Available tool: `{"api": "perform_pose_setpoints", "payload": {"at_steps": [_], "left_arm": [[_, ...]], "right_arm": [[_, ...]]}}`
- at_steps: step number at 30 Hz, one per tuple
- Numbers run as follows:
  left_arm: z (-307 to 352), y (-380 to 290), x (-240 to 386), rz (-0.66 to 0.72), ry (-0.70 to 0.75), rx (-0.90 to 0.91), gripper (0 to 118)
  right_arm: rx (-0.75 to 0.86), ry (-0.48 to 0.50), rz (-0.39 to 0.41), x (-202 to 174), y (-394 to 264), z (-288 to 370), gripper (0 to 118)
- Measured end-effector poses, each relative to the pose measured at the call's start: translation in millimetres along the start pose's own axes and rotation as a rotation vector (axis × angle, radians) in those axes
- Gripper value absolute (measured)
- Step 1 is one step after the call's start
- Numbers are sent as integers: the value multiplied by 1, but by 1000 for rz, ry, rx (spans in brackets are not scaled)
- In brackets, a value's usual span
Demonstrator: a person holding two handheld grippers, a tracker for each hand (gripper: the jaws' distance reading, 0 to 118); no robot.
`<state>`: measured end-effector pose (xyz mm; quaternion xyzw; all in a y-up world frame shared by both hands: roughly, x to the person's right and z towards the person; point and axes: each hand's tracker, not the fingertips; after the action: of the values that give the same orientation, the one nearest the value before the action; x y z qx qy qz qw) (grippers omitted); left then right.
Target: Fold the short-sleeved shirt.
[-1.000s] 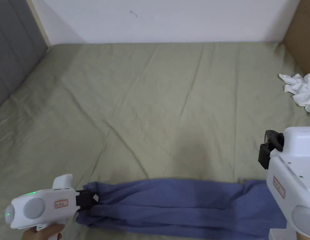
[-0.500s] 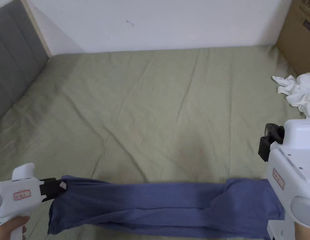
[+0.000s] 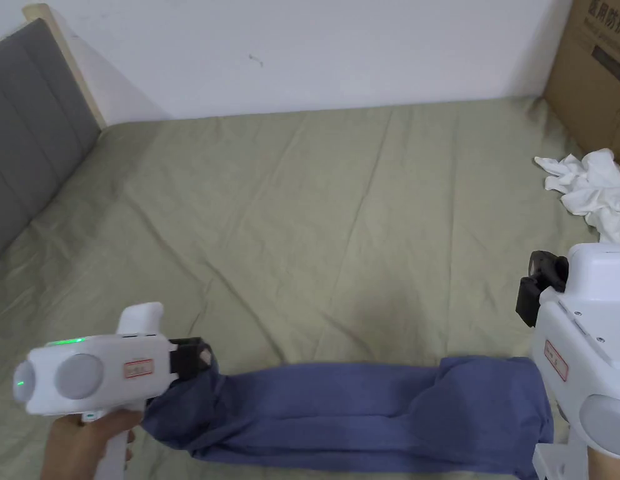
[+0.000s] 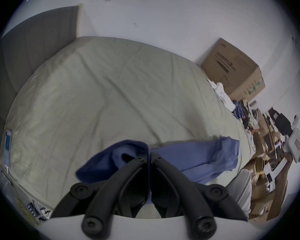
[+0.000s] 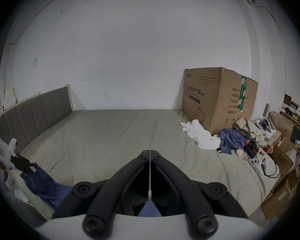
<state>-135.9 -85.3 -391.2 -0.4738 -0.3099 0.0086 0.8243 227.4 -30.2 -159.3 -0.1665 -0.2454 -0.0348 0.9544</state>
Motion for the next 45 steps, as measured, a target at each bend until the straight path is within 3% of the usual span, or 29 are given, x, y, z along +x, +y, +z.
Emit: {"api": "perform_pose_setpoints", "payload": {"at_steps": [11, 18, 19, 20, 21, 22, 30, 42, 44, 45], "left_arm": [[-94, -10, 114, -72, -82, -116, 7], [-148, -33, 145, -68, -53, -215, 7], [-151, -34, 147, -73, -41, -225, 12], [-151, -37, 149, -76, -32, -228, 33], [-150, -37, 148, -72, -35, -228, 68], [-149, -37, 148, -57, -44, -232, 94], [-104, -22, 142, -59, -89, -135, 95], [-39, -21, 80, -38, 37, 104, 93], [-42, -29, 74, -38, 39, 136, 69], [-46, -32, 73, -38, 41, 132, 48]], "right_arm": [[-4, -37, -24, 31, -5, 9, 3], [-13, -59, -38, 44, -7, 14, 3], [-14, -60, -38, 45, -8, 15, 3], [-14, -63, -38, 46, -8, 15, 3], [-14, -65, -37, 47, -8, 15, 3], [-14, -66, -38, 47, -8, 15, 3], [-3, -58, -40, 44, -3, 18, 3], [22, -30, -18, 31, 9, 24, 3], [22, -28, -16, 30, 9, 25, 3], [21, -27, -14, 31, 9, 24, 3]]}}
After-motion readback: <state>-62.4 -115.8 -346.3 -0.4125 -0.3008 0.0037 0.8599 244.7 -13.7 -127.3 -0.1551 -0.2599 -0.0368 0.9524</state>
